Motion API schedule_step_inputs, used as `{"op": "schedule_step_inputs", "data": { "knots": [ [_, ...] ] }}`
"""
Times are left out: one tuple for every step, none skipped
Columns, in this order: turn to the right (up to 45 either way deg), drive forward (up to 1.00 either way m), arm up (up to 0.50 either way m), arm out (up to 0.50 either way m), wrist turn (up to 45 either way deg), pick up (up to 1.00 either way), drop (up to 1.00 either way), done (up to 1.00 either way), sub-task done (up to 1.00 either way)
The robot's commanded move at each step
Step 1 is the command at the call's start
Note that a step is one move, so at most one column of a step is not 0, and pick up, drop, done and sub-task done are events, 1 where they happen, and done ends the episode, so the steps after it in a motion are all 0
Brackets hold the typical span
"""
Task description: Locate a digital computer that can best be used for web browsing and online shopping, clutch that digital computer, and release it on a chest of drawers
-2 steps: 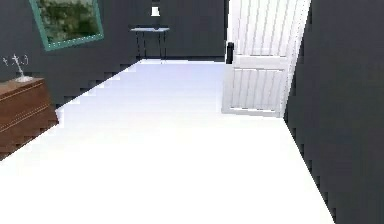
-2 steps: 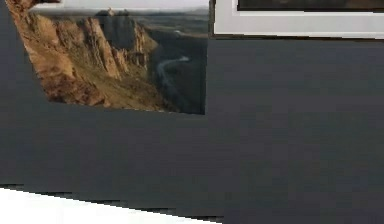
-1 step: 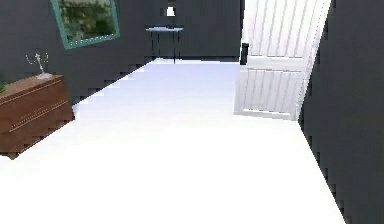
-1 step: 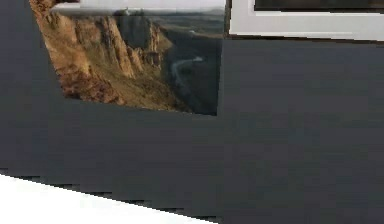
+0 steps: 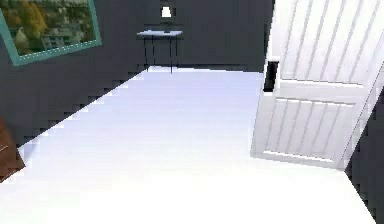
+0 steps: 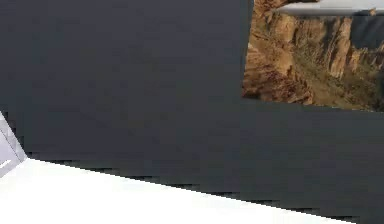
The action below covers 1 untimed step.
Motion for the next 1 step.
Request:
{"op": "schedule_step_inputs", "data": {
  "knots": [
    [0.0,1.0,0.0,0.0,0.0,0.0,0.0,0.0,0.0]
  ]
}}
